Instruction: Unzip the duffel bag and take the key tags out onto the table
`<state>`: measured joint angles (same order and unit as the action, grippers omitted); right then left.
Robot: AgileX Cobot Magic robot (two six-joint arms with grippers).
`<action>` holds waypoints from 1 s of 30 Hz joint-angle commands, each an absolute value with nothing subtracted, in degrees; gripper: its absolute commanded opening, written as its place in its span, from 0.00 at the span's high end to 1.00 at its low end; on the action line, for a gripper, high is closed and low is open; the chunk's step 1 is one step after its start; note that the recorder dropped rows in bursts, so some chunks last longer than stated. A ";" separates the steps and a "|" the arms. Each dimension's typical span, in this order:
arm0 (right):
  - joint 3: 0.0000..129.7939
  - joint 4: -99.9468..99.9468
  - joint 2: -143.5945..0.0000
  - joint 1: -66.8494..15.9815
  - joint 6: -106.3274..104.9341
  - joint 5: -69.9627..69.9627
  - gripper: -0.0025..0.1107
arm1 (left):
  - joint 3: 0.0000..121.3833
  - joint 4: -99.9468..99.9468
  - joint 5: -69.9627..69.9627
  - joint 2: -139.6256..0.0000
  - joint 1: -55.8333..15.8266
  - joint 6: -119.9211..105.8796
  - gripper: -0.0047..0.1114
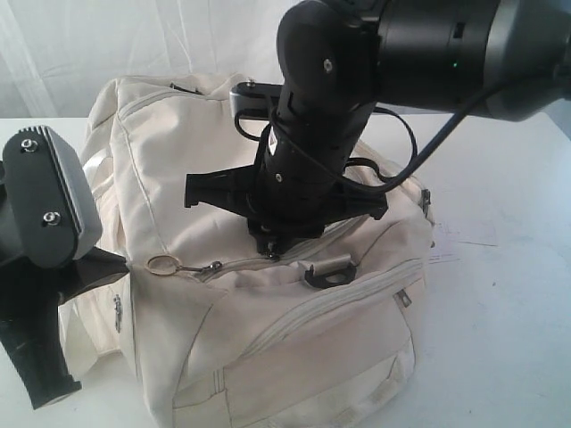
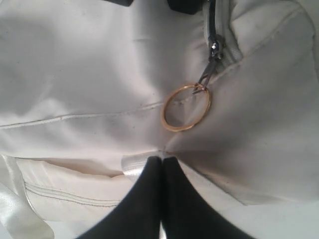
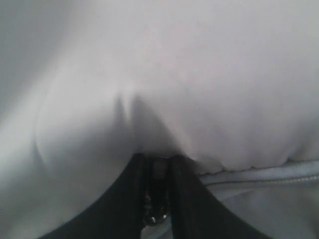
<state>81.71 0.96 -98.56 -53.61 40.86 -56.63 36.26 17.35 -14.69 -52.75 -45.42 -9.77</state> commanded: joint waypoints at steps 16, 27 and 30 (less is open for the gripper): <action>81.93 5.96 -95.71 -52.91 39.18 -57.69 0.98 | 36.81 16.94 -10.87 -51.35 -45.92 -9.21 0.96; 81.93 15.31 -93.05 -52.51 39.18 -59.82 0.98 | 36.81 16.94 -11.36 -51.35 -45.92 -9.21 0.96; 82.04 18.93 -92.68 -52.51 39.18 -60.09 0.98 | 36.81 16.94 -11.59 -51.35 -45.92 -9.21 0.96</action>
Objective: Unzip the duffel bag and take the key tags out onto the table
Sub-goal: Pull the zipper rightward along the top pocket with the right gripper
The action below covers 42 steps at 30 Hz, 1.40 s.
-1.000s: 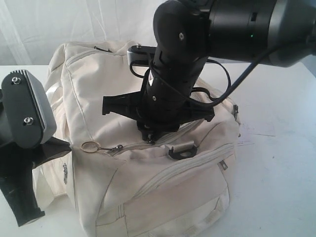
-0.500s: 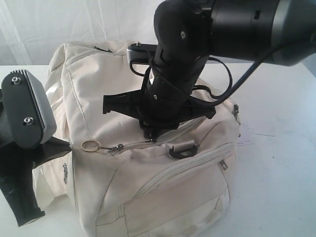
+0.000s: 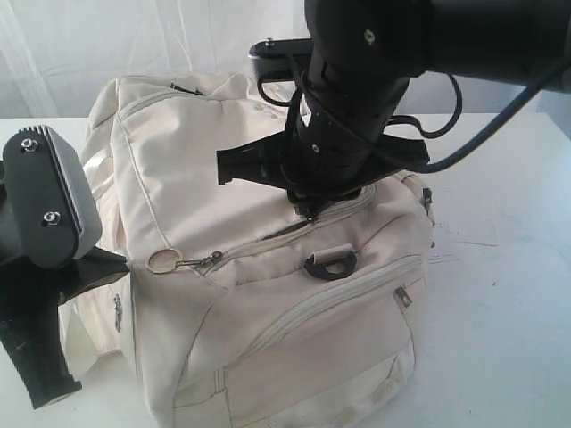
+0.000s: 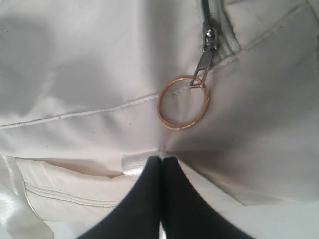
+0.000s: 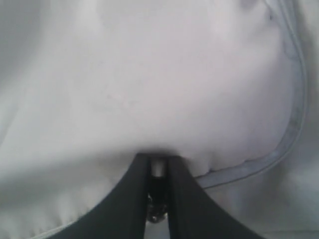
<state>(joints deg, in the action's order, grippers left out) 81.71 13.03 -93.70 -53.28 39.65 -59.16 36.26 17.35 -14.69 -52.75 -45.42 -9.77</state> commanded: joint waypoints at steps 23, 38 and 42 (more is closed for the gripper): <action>82.04 28.17 -92.72 -43.21 36.07 -54.34 0.98 | 36.81 16.94 -12.03 -49.90 -45.92 -9.21 0.96; 82.04 26.65 -93.78 -41.62 32.99 -53.55 0.98 | 36.81 17.16 -13.71 -47.36 -45.92 -9.93 0.96; 82.04 24.32 -93.78 -41.62 29.49 -53.93 0.91 | 36.71 17.16 -14.78 -47.36 -45.92 -9.93 0.96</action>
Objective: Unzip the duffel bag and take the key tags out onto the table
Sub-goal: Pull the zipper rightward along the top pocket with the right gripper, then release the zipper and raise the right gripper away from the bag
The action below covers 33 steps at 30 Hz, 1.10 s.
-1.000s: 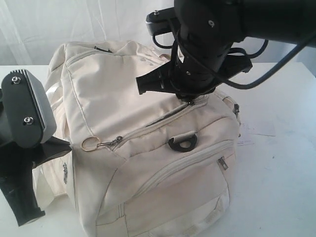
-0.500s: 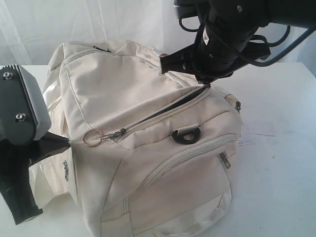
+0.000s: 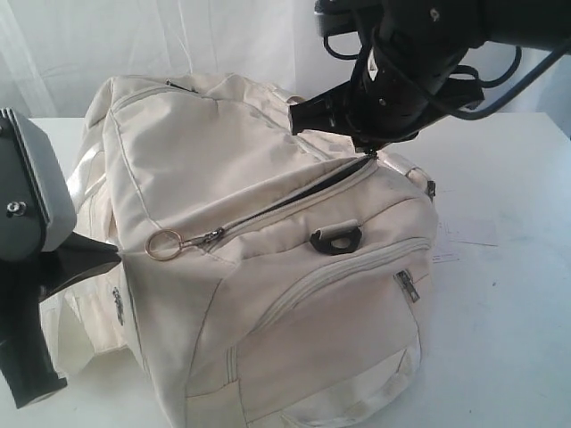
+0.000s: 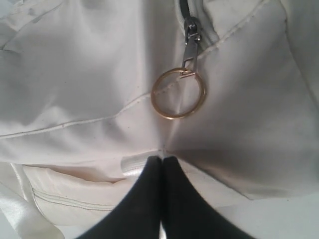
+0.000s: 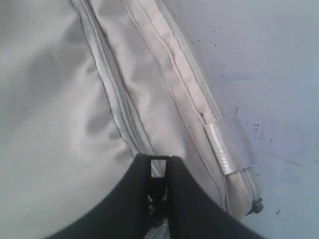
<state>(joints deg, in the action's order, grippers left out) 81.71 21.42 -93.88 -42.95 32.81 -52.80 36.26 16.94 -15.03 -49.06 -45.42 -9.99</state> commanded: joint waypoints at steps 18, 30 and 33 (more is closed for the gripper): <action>82.04 22.03 -84.49 -41.62 26.74 -55.14 0.42 | 36.71 27.81 -30.43 -47.47 -45.80 -8.35 0.96; 81.93 19.19 -78.01 -41.62 20.92 -60.62 0.42 | 36.71 60.94 -41.14 -47.47 -45.80 12.51 0.96; 81.93 17.13 -78.88 -41.62 17.85 -58.41 0.42 | 36.71 57.50 -38.17 -47.47 -45.80 18.80 0.96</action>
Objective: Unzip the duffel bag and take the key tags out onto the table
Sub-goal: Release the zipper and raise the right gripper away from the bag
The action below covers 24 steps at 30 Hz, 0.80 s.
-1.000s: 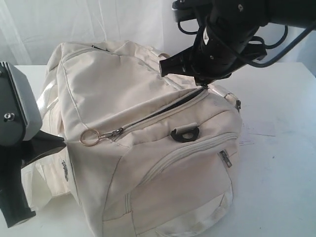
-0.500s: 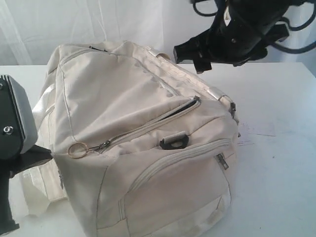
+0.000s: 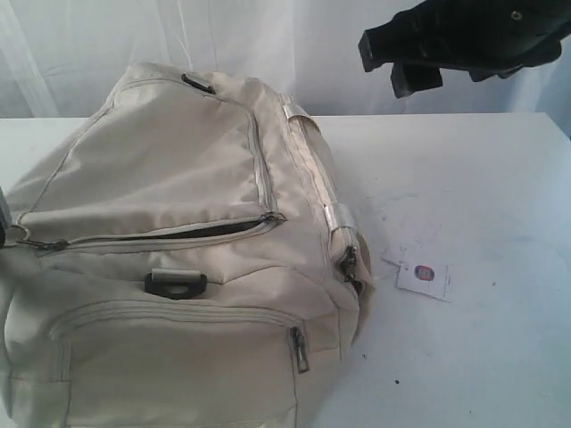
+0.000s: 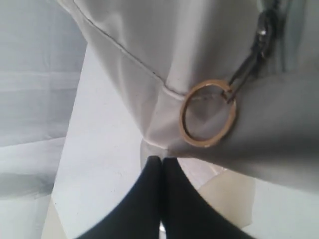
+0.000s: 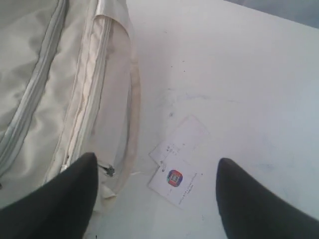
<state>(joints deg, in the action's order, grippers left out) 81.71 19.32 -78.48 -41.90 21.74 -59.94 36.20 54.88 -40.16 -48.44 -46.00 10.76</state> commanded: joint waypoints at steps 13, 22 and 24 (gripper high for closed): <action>94.81 18.41 -101.37 -39.86 11.73 -45.95 0.42 | 36.71 43.34 -26.62 -47.47 -45.80 21.77 0.27; 118.81 -1.72 -124.56 -31.93 0.00 -53.04 0.42 | 36.71 42.23 -23.52 -47.47 -45.93 22.28 0.30; 119.56 -5.24 -126.57 -31.84 -2.57 -53.36 0.42 | 36.71 42.23 -23.52 -47.47 -45.93 22.28 0.30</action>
<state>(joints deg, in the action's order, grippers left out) 118.54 -2.02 -125.24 -32.26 0.39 -52.61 36.45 42.38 -23.63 -47.98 -45.89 21.78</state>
